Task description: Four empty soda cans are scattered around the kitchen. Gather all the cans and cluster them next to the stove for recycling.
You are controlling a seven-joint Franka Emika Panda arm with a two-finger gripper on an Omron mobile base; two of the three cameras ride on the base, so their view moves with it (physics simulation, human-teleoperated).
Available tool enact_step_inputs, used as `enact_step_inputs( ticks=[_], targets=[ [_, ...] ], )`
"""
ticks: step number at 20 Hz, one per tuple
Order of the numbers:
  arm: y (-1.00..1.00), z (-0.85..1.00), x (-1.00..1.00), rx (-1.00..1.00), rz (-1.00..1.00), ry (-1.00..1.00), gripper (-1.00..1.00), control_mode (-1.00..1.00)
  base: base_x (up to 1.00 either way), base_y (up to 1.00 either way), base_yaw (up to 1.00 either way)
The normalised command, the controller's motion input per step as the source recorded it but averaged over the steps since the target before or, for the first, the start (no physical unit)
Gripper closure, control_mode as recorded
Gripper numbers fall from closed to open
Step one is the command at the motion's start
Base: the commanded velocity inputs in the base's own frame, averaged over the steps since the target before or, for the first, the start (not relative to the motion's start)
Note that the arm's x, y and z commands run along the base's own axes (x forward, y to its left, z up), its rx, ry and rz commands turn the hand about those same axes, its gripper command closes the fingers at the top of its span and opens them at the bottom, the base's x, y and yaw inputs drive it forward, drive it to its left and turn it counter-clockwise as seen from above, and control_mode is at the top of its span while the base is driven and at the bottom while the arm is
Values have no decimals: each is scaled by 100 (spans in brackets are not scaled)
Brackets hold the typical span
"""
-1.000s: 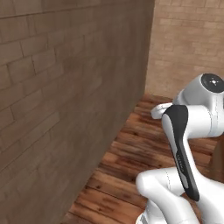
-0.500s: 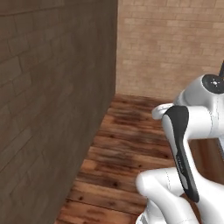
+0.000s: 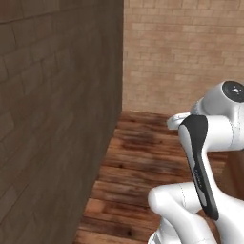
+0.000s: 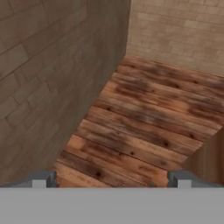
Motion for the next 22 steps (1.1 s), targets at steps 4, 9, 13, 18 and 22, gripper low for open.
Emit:
enact_step_inputs(
  ticks=[4,9,13,18,22],
  targets=[
    [0,0,0,0,0,0,-100,100,100,26,-13],
    [0,0,0,0,0,0,-100,100,100,21,-14],
    [0,0,0,0,0,0,-100,100,99,22,-14],
    [0,0,0,0,0,0,-100,100,96,10,-12],
    [0,0,0,0,0,0,-100,100,74,1,-16]
  ],
)
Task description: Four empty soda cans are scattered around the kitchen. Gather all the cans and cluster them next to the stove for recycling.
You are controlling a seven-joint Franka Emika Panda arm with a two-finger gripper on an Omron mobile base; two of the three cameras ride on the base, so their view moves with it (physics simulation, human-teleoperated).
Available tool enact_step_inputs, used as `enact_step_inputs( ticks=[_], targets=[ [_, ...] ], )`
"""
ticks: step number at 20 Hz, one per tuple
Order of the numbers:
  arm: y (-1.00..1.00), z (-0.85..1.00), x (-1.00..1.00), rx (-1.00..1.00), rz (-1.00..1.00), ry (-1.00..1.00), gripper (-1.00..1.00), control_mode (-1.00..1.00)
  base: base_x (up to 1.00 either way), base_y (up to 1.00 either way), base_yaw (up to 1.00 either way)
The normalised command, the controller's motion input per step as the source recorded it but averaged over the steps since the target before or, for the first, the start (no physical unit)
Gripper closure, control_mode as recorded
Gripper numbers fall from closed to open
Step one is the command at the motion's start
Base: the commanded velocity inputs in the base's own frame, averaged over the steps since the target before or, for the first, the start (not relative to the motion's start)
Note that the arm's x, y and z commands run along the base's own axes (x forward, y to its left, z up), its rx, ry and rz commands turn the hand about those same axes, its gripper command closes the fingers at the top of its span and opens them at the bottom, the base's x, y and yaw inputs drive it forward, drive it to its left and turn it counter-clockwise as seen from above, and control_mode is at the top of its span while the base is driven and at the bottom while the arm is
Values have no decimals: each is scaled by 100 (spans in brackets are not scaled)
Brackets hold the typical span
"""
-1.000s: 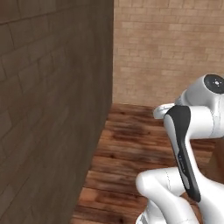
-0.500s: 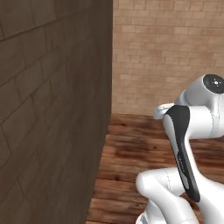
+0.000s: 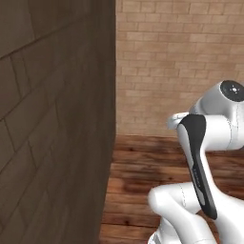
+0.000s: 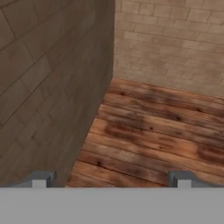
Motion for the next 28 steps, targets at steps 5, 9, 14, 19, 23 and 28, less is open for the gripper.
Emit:
enact_step_inputs(
  ticks=[5,9,14,19,23,28],
  targets=[
    [0,0,0,0,0,0,-100,100,64,3,-26],
    [0,0,0,0,0,0,-100,100,12,10,-47],
    [0,0,0,0,0,0,-100,100,18,8,-44],
    [0,0,0,0,0,0,-100,100,27,-1,-37],
    [0,0,0,0,0,0,-100,100,43,0,-33],
    [0,0,0,0,0,0,-100,100,72,18,-26]
  ],
)
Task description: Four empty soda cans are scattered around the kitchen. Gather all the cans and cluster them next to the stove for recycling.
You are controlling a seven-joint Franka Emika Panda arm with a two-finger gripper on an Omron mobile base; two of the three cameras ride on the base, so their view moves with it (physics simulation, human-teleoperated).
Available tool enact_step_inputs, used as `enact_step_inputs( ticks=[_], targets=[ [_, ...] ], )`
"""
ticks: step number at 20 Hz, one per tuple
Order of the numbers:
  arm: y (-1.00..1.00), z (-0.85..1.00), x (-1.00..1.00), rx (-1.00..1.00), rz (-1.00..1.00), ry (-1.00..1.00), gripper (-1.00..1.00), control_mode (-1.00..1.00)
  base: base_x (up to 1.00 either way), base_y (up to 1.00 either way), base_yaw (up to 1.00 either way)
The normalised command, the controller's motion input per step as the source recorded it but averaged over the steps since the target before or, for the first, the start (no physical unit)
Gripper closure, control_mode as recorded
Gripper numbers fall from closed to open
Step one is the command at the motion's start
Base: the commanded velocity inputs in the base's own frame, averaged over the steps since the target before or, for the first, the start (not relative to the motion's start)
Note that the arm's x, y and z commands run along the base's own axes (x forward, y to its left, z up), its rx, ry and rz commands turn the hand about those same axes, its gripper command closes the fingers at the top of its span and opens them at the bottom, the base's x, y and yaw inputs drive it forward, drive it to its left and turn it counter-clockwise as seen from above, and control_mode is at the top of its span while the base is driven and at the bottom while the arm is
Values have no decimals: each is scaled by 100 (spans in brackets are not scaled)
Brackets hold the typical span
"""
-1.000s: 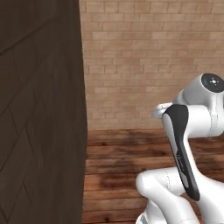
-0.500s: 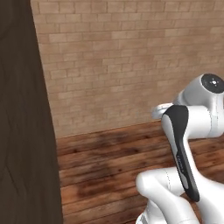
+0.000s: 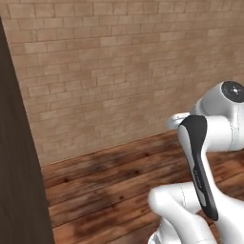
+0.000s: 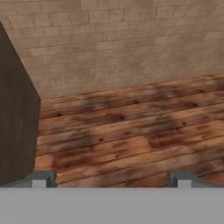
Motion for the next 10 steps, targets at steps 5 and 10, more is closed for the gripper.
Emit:
enact_step_inputs(
  ticks=[5,10],
  targets=[
    [0,0,0,0,0,0,-100,100,89,35,-21],
    [0,0,0,0,0,0,-100,100,83,41,-24]
  ],
)
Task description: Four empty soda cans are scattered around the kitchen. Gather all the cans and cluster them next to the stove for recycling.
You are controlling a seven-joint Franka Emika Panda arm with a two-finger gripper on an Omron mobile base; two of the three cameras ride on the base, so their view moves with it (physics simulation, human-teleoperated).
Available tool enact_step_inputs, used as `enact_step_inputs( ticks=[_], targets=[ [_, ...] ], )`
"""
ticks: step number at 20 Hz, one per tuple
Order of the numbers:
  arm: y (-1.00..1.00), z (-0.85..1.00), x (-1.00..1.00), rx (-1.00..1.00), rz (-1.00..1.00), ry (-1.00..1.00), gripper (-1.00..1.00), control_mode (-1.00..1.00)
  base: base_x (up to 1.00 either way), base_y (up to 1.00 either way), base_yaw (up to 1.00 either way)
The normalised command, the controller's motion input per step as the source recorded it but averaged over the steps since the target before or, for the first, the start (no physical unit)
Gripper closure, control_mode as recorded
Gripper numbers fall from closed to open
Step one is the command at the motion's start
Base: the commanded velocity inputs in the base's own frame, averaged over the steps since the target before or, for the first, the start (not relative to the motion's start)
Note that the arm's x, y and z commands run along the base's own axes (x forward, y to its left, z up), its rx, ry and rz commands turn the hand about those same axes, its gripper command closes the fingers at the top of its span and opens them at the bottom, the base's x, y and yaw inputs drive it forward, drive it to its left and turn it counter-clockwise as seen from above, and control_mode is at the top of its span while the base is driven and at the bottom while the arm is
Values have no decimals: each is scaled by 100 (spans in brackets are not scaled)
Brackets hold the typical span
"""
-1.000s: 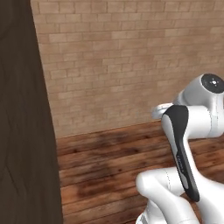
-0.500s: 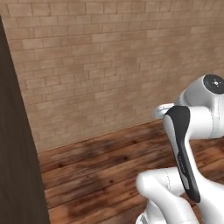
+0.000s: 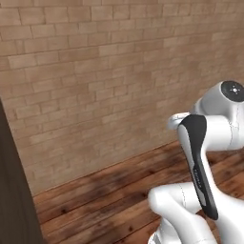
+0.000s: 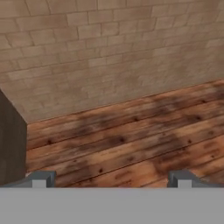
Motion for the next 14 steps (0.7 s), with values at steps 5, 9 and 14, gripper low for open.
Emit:
enact_step_inputs(
  ticks=[5,9,14],
  targets=[
    [0,0,0,0,0,0,-100,100,39,28,-38],
    [0,0,0,0,0,0,-100,100,3,10,-48],
    [0,0,0,0,0,0,-100,100,0,2,-50]
  ],
)
